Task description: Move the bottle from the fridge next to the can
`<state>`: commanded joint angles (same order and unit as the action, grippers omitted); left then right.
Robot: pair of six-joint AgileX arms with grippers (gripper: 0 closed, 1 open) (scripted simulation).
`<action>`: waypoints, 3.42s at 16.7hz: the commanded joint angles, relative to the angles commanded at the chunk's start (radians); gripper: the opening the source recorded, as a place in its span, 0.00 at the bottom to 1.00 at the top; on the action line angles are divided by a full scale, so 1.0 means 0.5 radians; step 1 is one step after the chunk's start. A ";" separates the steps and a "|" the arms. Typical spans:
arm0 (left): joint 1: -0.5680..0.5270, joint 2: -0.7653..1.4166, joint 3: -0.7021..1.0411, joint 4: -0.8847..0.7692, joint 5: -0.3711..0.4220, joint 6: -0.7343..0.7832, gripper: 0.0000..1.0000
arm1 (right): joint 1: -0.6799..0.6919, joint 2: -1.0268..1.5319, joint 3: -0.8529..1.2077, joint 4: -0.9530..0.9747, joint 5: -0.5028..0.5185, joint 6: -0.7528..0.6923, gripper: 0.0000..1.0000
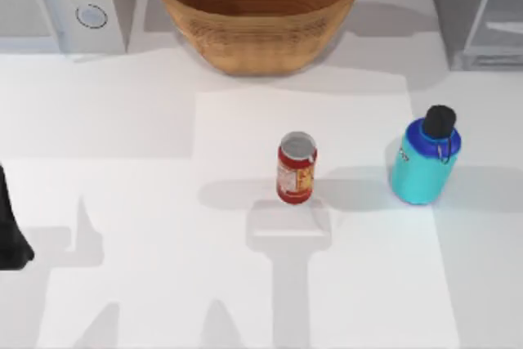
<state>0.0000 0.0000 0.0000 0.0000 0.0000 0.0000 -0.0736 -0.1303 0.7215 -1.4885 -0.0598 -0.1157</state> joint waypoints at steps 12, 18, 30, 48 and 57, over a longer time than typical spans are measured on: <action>0.000 0.000 0.000 0.000 0.000 0.000 1.00 | -2.046 2.295 0.807 -0.202 -1.049 -2.291 1.00; 0.000 0.000 0.000 0.000 0.000 0.000 1.00 | -3.039 3.436 1.111 -0.108 -1.542 -3.418 1.00; 0.000 0.000 0.000 0.000 0.000 0.000 1.00 | -3.467 3.901 1.226 -0.009 -1.771 -3.874 1.00; 0.000 0.000 0.000 0.000 0.000 0.000 1.00 | -2.102 3.948 1.193 1.885 -1.484 -1.601 1.00; 0.000 0.000 0.000 0.000 0.000 0.000 1.00 | -1.713 3.925 1.158 2.373 -1.405 -1.049 1.00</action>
<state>0.0000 0.0000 0.0000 0.0000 0.0000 0.0000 -0.9303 1.8322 1.3008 -0.3019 -0.7622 -0.6401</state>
